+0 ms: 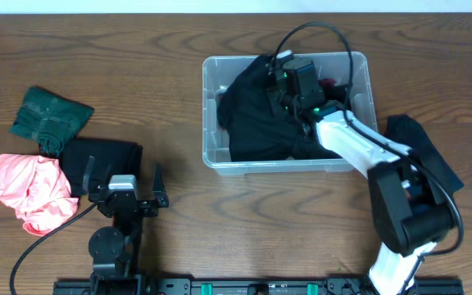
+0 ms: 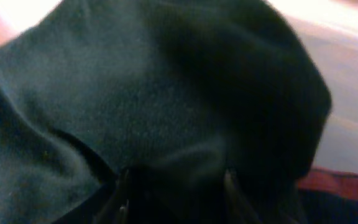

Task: Pack container
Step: 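Lower the black garment into the bin and push it down with the right gripper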

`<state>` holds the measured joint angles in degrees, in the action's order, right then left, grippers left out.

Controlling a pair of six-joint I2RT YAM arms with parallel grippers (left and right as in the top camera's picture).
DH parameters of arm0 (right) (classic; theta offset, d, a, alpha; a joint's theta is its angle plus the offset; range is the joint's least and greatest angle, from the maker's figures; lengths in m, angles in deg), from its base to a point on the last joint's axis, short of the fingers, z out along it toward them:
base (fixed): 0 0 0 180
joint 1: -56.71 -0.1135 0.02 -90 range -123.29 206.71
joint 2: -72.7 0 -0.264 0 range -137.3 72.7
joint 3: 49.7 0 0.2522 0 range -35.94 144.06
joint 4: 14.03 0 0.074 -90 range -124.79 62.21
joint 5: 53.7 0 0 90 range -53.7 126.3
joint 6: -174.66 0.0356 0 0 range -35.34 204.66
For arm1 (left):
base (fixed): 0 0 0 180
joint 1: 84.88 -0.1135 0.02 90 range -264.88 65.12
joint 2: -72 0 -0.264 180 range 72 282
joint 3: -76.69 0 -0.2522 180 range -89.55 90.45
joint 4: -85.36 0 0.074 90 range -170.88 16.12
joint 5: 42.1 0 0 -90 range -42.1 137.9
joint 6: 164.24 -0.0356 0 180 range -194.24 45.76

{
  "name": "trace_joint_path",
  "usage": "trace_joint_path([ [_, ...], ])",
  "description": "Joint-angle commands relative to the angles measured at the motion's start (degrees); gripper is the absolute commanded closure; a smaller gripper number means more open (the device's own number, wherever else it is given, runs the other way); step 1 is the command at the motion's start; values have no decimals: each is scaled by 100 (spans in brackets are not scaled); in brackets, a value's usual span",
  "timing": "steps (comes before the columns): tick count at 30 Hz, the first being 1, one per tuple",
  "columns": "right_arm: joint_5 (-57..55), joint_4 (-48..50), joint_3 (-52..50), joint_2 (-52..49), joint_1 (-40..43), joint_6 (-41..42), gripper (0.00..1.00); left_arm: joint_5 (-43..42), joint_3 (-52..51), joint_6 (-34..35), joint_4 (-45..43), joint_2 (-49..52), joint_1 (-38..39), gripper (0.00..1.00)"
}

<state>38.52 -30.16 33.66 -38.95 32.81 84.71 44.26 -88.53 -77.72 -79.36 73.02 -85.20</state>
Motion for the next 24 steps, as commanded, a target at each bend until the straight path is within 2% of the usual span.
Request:
trace_joint_path([
  [1,1528,-531,-85,-367,-190,-328,57,-22,-79,-76,219,2,-26,2],
  [6,-229,-883,-81,-254,-162,-26,52,-24,-79,-76,219,2,-26,2],
  [9,-671,-879,-81,39,-118,-28,50,-24,-79,-79,219,2,-26,2],
  [16,-1864,-1158,-81,1480,243,566,42,-24,-79,-79,219,2,-26,2],
  [21,-1991,-2140,-81,2542,743,629,43,-24,-79,-76,219,2,-26,2],
  [24,-2468,-3370,-81,3060,1110,1047,41,-24,-79,-76,219,2,-26,2],
])
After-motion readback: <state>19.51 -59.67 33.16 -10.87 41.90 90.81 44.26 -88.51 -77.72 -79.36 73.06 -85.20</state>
